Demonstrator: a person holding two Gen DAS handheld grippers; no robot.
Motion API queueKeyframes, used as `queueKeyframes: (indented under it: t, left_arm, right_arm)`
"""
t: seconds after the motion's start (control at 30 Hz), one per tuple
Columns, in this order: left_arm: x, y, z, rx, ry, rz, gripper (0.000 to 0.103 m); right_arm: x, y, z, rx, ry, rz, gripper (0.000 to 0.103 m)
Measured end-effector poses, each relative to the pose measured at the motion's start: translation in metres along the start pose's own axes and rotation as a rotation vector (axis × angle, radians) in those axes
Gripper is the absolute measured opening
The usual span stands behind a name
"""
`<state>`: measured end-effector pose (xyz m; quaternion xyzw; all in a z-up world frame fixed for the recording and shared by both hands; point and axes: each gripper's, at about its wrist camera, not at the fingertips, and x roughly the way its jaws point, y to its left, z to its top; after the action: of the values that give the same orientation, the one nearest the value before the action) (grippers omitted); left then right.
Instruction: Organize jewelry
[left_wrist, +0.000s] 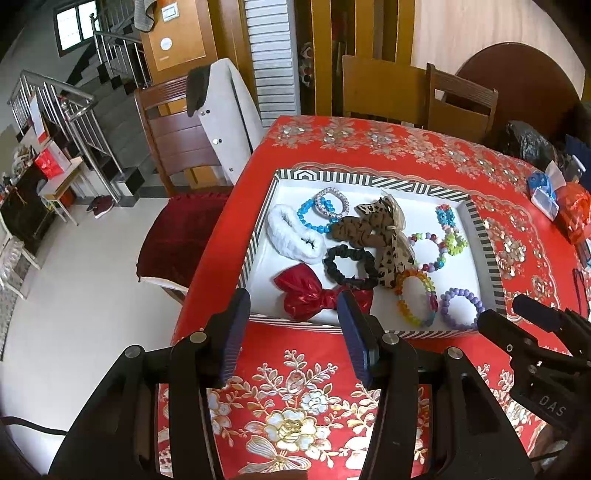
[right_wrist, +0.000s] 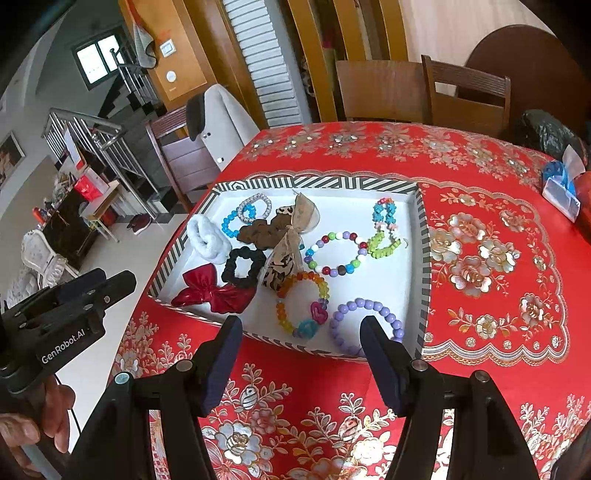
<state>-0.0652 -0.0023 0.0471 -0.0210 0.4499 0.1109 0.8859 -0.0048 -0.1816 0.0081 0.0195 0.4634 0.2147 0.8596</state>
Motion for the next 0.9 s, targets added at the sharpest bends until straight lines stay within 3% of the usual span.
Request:
queueKeyframes:
  t: [0.9]
  left_arm:
    - [0.004,-0.014,0.0,0.055,-0.002,-0.022,0.049]
  right_arm:
    - [-0.002,-0.005,0.001,0.012,-0.003,-0.022,0.064]
